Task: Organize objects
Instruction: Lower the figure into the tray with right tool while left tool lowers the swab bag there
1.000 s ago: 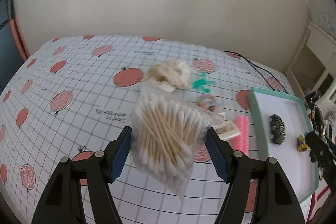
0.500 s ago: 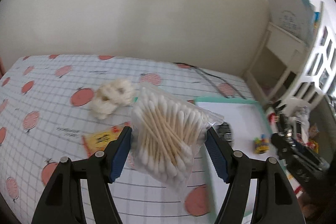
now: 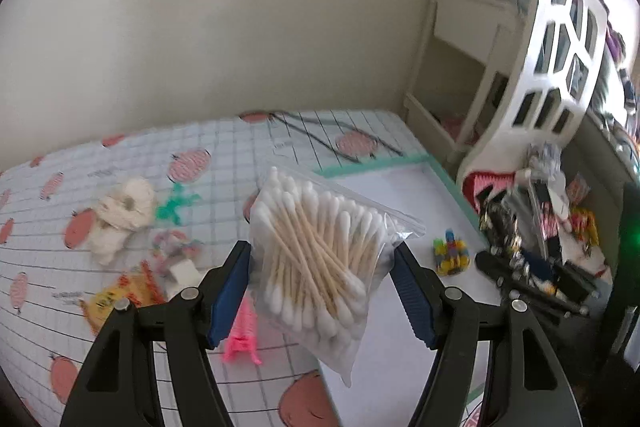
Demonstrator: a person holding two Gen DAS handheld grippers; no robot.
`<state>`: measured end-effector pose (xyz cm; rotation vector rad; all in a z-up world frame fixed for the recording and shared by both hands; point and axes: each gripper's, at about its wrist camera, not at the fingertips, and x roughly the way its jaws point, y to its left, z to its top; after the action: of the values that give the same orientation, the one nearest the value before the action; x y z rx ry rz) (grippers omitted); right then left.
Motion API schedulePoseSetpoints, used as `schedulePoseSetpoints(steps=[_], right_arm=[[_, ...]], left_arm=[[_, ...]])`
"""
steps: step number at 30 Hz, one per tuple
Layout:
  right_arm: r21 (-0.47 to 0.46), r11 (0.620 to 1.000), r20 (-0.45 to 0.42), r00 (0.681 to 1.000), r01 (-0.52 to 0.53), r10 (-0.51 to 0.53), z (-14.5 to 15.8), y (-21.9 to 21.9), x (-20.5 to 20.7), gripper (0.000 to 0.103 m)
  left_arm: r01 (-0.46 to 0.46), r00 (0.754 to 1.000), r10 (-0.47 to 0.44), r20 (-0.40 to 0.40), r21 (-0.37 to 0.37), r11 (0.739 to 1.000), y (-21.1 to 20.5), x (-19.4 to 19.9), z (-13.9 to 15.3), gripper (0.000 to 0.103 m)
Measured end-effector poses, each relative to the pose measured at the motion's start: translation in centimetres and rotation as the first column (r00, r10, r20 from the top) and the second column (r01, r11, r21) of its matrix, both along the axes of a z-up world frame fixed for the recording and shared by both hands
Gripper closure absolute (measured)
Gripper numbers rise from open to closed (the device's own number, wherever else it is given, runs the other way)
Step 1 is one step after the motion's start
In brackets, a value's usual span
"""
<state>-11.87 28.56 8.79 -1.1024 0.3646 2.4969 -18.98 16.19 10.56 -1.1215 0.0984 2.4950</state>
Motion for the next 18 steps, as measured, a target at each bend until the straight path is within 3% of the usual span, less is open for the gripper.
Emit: schedulePoseSetpoints(steps=[6,13,18], right_arm=[[-0.017,0.999,0.049,0.998,0.038,-0.038,-1.8,1.2,0.3,0.056],[-0.042,0.997,0.109,0.992,0.065,-0.061,-3.9,1.6,0.4,0.056],[-0.038,0.997,0.139,0.989,0.062,-0.056,-4.7,1.5,0.4,0.056]], left_arm=[[0.037,0.999,-0.036,0.011,-0.104,0.994,2.0,0.1,-3.0,0.032],[0.045,0.994,-0.035,0.107,-0.095,0.994,2.9,0.3,-5.8,0.032],[0.057,0.995,-0.044,0.093,-0.141,0.988,3.9,0.8,-6.6,0.032]])
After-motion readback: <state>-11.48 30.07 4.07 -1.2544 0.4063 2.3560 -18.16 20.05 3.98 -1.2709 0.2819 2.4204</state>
